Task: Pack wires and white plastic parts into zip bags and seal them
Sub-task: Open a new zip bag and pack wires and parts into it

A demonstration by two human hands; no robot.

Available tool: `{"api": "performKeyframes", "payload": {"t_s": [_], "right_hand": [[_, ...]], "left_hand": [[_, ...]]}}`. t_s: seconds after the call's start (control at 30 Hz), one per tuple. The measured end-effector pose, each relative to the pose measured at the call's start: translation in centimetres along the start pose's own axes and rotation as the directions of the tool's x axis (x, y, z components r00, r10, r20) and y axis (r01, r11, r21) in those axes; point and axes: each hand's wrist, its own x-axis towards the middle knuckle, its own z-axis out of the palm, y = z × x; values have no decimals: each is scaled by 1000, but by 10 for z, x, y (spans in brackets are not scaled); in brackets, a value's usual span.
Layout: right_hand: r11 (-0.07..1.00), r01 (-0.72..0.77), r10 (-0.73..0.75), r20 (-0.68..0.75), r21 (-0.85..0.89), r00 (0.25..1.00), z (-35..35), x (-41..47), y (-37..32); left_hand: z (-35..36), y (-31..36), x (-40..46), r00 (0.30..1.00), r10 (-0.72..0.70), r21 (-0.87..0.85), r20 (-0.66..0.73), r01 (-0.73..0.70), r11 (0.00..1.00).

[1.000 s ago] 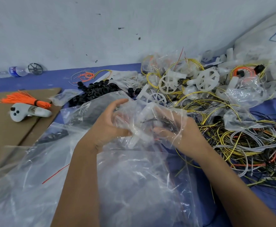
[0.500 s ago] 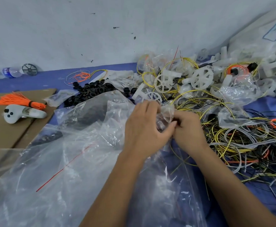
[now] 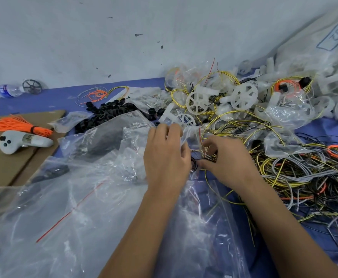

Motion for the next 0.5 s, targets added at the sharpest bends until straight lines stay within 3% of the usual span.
{"api": "performKeyframes", "payload": {"t_s": [0.27,0.43,0.5], "right_hand": [[965,81,-53,-116,250,992,5,0,-9],[978,139,-136,-30,154,990,16,1,-30],[962,152,-152,-18,228,988,20,5,-33]], "left_hand": [[4,14,-6,1000,-12,-167,2,12,986],[6,20,-9,989,-38,-424,-144,-27,905],[7,20,-11,976,-60,-494,-207,-51,868]]}}
